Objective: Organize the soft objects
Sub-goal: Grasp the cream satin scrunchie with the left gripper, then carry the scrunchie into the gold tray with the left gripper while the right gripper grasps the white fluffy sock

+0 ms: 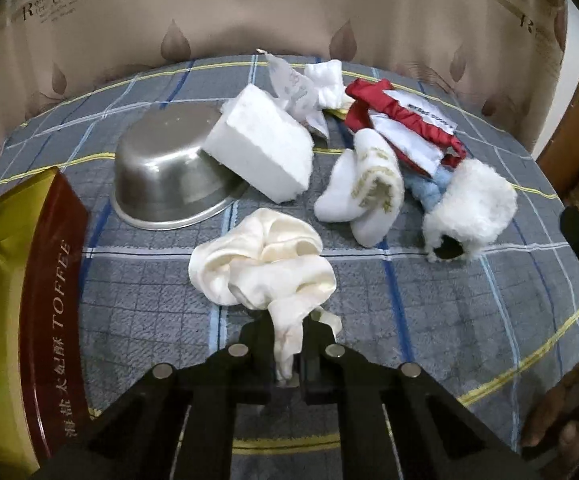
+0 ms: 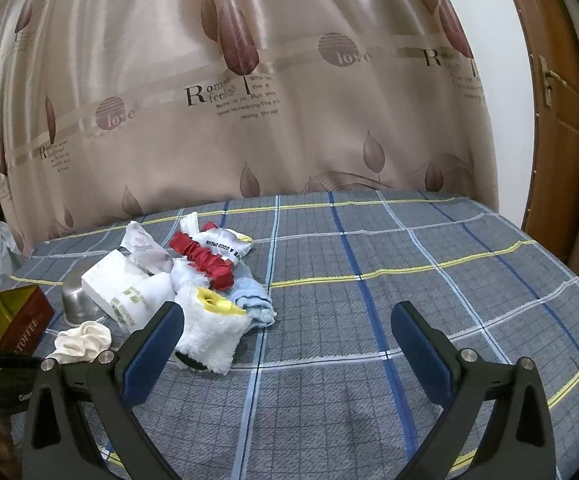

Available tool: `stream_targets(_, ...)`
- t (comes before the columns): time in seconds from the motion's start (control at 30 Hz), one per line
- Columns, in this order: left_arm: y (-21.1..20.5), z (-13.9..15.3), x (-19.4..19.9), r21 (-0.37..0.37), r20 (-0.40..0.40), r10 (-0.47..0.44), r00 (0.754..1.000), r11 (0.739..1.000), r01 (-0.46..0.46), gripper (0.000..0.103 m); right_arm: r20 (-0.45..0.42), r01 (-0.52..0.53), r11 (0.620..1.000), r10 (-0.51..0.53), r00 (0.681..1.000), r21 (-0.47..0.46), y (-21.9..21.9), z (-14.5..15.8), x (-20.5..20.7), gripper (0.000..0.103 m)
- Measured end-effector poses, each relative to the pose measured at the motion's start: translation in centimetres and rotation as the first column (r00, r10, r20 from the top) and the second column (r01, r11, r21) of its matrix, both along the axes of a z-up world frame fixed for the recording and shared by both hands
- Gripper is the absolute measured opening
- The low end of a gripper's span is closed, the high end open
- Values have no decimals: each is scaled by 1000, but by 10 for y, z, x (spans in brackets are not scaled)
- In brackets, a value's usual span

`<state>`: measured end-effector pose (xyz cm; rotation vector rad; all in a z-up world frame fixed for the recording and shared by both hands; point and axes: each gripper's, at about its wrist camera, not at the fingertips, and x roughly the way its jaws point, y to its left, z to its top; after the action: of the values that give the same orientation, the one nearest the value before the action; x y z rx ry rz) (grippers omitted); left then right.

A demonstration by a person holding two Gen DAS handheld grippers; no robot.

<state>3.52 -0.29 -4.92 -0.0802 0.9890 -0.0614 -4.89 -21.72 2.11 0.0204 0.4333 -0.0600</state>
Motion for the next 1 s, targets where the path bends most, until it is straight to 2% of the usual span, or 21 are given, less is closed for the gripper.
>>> stream_targets(0.3,-9,20,-18,22,40,-33,999,999,32,8,-1,-33,999,33,999,2,0,1,0,103)
stream_targets(0.43,-5,33,-29,-6,50,-24,998,1000,25,8,-71,-92,995,90,993,-25,10,-1,8,103)
stream_targets(0.57,2,49,-38,-9,65,-19,998,1000,20,8,-132,-182,979,169,977,-93,30,-3,17,103)
stream_targets(0.63,6,55,-42,-13,67,-14,998,1000,15,8,-154,-239,960,217,964,-142,41,-4,21,103)
stream_targets(0.77,14,69,-49,-15,84,-8,996,1000,9,8,-195,-290,914,241,951,-282,59,-6,35,103)
stream_targets(0.9,29,86,-55,-20,108,12,994,1000,-10,9,-241,-346,853,267,933,-392,71,-9,47,103)
stream_targets(1.0,44,96,-58,-18,121,37,992,999,-35,10,-289,-389,812,283,915,-435,75,-16,56,103)
